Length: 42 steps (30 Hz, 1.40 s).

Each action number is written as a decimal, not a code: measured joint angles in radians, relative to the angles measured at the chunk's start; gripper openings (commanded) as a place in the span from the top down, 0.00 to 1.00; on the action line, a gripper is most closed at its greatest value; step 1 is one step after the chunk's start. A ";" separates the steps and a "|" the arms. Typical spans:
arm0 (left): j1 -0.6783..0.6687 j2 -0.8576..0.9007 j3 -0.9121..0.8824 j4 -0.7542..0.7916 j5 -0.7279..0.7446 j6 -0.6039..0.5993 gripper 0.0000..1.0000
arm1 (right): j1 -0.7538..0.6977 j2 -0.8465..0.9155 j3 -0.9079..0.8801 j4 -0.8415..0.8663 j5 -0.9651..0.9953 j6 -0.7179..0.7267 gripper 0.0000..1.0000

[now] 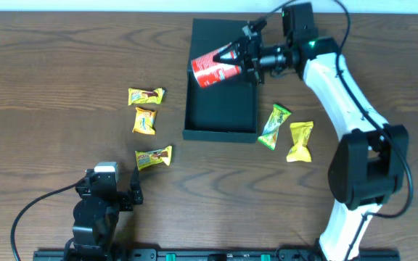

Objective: Pack container
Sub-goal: 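Lift the red can and lower it into the black box, then open the right gripper and raise it above the box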

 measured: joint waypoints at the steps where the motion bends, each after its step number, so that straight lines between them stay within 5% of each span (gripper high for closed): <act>1: 0.000 0.000 0.000 0.000 0.000 0.000 0.05 | 0.000 0.010 -0.020 0.012 -0.006 0.009 0.37; 11: 0.000 0.000 0.000 0.000 0.000 0.000 0.05 | 0.000 0.025 -0.223 0.152 -0.025 0.150 0.36; 24: 0.000 0.000 0.000 0.000 0.000 0.000 0.05 | 0.012 0.025 -0.235 0.168 0.015 0.292 0.37; 27: 0.000 0.000 0.000 0.000 0.000 0.000 0.05 | 0.012 0.025 -0.235 0.167 0.016 0.326 0.23; 33: 0.000 0.000 0.000 0.000 0.000 0.000 0.05 | 0.012 0.025 -0.238 0.169 -0.018 0.385 0.17; 38: 0.000 0.000 0.000 0.000 0.000 0.000 0.05 | 0.013 0.025 -0.238 0.170 -0.041 0.413 0.17; 42: 0.000 0.000 0.000 0.000 0.000 0.000 0.05 | 0.013 0.025 -0.246 0.248 -0.071 0.429 0.30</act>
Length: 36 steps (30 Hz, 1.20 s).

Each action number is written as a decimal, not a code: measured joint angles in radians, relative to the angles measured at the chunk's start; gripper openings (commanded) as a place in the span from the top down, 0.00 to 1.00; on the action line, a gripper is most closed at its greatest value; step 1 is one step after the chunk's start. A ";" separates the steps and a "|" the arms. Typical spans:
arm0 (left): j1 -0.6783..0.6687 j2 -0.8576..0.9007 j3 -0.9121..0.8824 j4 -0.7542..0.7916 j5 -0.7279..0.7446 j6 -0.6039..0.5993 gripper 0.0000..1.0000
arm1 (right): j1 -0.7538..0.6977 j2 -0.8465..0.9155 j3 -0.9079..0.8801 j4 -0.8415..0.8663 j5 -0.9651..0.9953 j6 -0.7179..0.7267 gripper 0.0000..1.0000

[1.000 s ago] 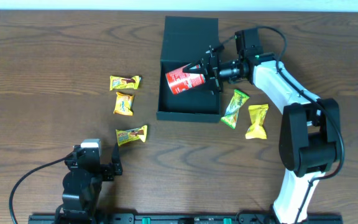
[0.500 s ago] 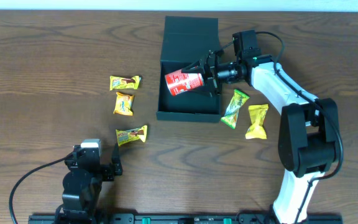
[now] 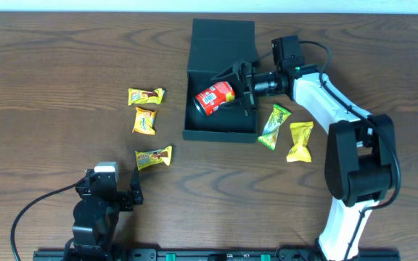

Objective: Pack container
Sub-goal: 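Open the right gripper and raise it above the box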

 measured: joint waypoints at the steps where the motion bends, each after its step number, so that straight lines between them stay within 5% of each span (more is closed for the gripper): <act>1: 0.000 0.000 0.000 0.000 0.000 0.000 0.05 | 0.000 0.000 -0.004 0.069 -0.015 0.008 0.31; 4: 0.000 0.000 0.000 0.000 0.000 0.000 0.05 | 0.002 0.001 -0.004 0.407 -0.072 0.054 0.42; 7: 0.000 0.000 0.000 0.001 0.000 0.000 0.05 | 0.006 0.002 0.024 0.842 -0.105 0.114 0.74; 10: 0.000 0.000 0.000 0.002 0.000 0.000 0.05 | 0.011 -0.002 0.087 1.122 -0.123 0.189 0.76; 14: 0.000 0.000 0.000 0.002 0.000 0.000 0.05 | 0.013 -0.013 0.161 1.194 -0.129 0.210 0.64; 21: 0.000 0.000 0.000 0.002 0.000 0.000 0.05 | 0.031 -0.015 0.172 0.731 0.021 -0.072 0.59; 28: 0.000 0.000 0.000 0.001 0.000 0.000 0.05 | 0.044 -0.013 0.179 0.216 0.446 -0.497 0.68; 36: 0.000 0.000 0.000 0.002 0.000 0.000 0.05 | 0.112 -0.016 0.447 -0.186 0.955 -0.876 0.99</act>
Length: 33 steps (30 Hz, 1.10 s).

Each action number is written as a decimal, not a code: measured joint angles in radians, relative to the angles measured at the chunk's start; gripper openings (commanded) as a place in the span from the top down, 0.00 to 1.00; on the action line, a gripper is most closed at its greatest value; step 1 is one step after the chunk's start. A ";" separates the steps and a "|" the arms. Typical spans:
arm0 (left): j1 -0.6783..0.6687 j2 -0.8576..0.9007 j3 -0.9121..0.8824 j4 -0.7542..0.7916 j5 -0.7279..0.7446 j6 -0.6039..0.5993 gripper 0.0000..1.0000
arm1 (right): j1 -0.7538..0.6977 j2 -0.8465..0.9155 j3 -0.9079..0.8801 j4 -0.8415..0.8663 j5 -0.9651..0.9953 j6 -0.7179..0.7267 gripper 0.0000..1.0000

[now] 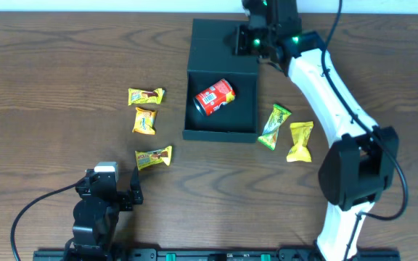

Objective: Pack container
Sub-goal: 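Open the right gripper and raise it above the box, then push the red can flat into the box with the right gripper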

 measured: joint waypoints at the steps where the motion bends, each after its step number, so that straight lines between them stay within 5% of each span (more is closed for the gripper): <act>1: 0.000 0.000 0.000 0.000 0.000 0.000 0.05 | 0.021 -0.004 0.017 -0.012 0.052 -0.027 0.98; 14: 0.000 0.000 0.000 0.000 0.000 0.000 0.05 | 0.132 0.111 0.028 -0.084 0.283 -0.211 0.99; 33: 0.000 0.000 0.000 0.000 0.000 0.000 0.05 | 0.132 0.212 0.033 -0.138 0.309 -0.230 0.98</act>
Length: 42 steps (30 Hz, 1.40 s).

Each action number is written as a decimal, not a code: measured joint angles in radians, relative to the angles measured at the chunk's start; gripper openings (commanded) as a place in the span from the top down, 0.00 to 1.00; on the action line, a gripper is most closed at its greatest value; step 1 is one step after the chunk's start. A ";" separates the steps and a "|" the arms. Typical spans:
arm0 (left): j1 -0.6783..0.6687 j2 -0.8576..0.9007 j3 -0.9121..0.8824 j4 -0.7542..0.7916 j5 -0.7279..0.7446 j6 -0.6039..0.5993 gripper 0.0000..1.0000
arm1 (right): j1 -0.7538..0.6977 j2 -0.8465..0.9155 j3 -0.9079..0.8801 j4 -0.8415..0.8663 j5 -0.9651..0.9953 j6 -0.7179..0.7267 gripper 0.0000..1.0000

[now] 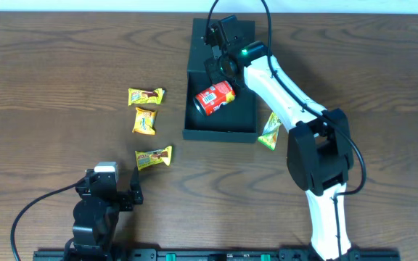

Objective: Pack container
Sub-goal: 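Push the red can flat into the box with the right gripper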

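A black open box [220, 133] sits at the middle back of the table. Inside it, on its side, lies a red can [215, 98]. My right gripper [214, 67] hangs over the box's back part, just behind the can and apart from it; its fingers are dark against the dark box, so their state is unclear. Loose candies lie left of the box: two yellow ones [146, 96] [144, 120] and a third [153, 156] nearer the front. A green candy [270, 130] peeks out beside the right arm. My left gripper [135, 193] rests at the front left.
The right arm [289, 94] stretches from the front right across the table to the box and covers the spot right of the green candy. The left arm's base and cable [93, 217] sit at the front left edge.
My right gripper has moved from behind the box's right back corner to over the box's back left part. The arm now covers the yellow candy at the right. The can lies still.
My right gripper first held the red can above the box's back. Then it had the can low inside the box. Then the can lay free in the box with the gripper drawn back behind it. Now the gripper is over the box again. The left arm stayed put.
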 measured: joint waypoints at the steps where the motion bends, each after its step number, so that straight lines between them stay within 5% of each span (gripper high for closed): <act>1: 0.000 0.000 0.000 0.000 0.000 0.000 0.05 | 0.000 0.000 0.004 -0.010 0.001 0.000 0.99; 42: 0.000 0.000 0.000 0.000 0.000 0.000 0.05 | 0.050 0.038 -0.005 -0.431 0.082 0.050 0.99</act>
